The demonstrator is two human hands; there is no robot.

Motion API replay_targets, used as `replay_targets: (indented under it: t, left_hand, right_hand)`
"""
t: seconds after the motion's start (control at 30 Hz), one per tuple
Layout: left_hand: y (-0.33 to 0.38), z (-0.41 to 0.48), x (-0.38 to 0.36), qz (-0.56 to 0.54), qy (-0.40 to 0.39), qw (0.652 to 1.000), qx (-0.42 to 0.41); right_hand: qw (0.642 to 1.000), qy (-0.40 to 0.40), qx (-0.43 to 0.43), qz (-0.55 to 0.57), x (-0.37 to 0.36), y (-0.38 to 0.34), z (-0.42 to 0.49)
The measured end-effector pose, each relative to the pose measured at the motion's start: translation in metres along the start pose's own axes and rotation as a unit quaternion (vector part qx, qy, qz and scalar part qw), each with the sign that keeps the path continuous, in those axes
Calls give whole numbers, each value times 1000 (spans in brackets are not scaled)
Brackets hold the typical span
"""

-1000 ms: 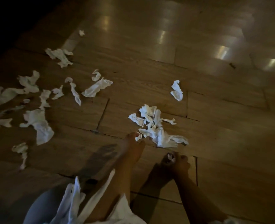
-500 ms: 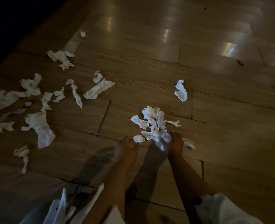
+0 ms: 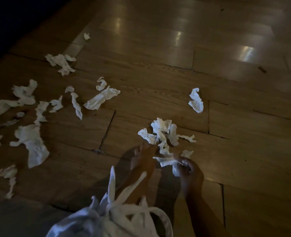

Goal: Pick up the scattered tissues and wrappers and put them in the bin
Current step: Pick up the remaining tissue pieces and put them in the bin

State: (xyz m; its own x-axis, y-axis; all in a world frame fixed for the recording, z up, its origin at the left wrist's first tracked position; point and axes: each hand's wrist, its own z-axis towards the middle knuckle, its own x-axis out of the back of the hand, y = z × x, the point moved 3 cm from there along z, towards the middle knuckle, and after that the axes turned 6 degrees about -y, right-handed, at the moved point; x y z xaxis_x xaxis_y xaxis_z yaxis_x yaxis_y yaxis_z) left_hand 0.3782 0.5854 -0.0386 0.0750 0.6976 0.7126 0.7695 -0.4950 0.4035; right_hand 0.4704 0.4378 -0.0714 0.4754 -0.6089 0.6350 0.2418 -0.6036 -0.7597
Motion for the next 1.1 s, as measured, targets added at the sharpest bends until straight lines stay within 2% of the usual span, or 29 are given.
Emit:
replay_targets:
  t: [0.1,0.17,0.23,0.3,0.4,0.47,0.6,0.7,0.73,0.83,0.9,1.0,1.03,1.1]
  left_hand:
    - [-3,11,-17,-13,-38,999,27]
    - [-14,15,-24,-33,-50,995,77]
    - [-27,16,-20,-77,-30,988,131]
    - [-41,15,-13,-121,7,978,171]
    - [-54,9,1,-159,100,969,158]
    - [-55,1,8,-181,145,964,128]
    - [-62,0,10,-176,188,961,101]
    - [-61,1,11,-163,219,958,90]
    - [-57,2,10,-154,220,960,79]
    - [-38,10,9,-110,194,974,44]
    - [-24,20,10,-60,134,989,25]
    - [-3,38,13,49,60,997,-22]
    - [2,42,12,67,36,997,-31]
    - [5,46,5,17,-32,999,-23]
  right_hand:
    - [995,49,36,78,2,-8,11]
    - [997,45,57,0,-3,-16,24]
    - [994,1,78,-79,-17,-26,36]
    - [982,-84,110,-125,-37,-36,39]
    - [957,-163,169,-173,-63,-35,34]
    - [955,-169,177,-167,-67,-29,29]
    - [966,-85,145,-197,-51,-22,37]
    - [983,50,123,-129,-16,-14,59]
    - [984,65,109,-123,-7,-12,69]
    - [979,13,71,-191,-1,-5,106]
    - [974,-48,28,-219,-12,-13,125]
    - [946,-144,69,-282,-31,-16,134]
    - [958,-141,69,-241,-35,-10,135]
    - [984,-70,54,-156,-32,-8,124]
